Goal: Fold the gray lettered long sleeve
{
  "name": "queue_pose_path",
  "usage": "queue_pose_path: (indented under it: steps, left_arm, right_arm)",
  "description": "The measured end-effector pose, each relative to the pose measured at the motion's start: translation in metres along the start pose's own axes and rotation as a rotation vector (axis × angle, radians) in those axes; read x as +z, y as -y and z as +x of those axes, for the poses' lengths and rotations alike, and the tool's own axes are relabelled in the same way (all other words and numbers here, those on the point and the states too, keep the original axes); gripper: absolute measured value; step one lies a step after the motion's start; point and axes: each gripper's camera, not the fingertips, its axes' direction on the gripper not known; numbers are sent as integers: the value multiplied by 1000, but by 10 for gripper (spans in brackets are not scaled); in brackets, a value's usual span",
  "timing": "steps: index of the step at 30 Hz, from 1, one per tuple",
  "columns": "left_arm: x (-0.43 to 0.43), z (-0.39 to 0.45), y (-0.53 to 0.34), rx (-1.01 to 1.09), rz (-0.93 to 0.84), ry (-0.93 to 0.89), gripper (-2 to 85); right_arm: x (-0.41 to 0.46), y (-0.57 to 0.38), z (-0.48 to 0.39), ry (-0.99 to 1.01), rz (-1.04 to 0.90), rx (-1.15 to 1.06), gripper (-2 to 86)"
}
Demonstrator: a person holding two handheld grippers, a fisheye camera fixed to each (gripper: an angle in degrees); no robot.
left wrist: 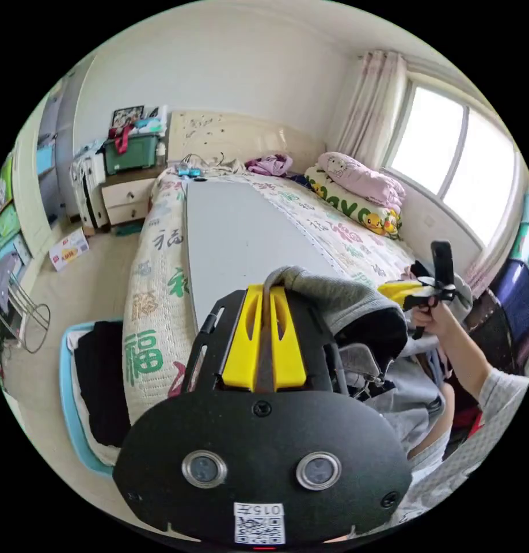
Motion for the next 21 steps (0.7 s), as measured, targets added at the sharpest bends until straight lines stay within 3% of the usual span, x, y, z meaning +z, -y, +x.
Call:
queue_pose_path:
  steps: [3, 12, 15, 18, 20, 21]
  left_arm:
    - [54, -43, 11, -141, -155, -6, 17]
    - [82, -47, 9, 85, -232, 152, 45]
    - [85, -45, 14, 146, -229, 185, 40]
    - [87, -45, 22, 180, -227, 246, 32]
    - [90, -45, 28, 184, -222, 279, 34]
    - [92, -46, 32, 166, -217, 281, 38]
  right_arm:
    - [69, 4, 12, -108, -154, -29, 142]
    - [149, -22, 42, -55, -239, -93, 156]
    - [172, -29, 46, -278, -234, -60, 18]
    - [189, -20, 51, -472, -265, -54, 7]
    - [208, -5, 70, -705, -315, -24, 4]
    - [209, 4, 85, -687, -302, 60, 5]
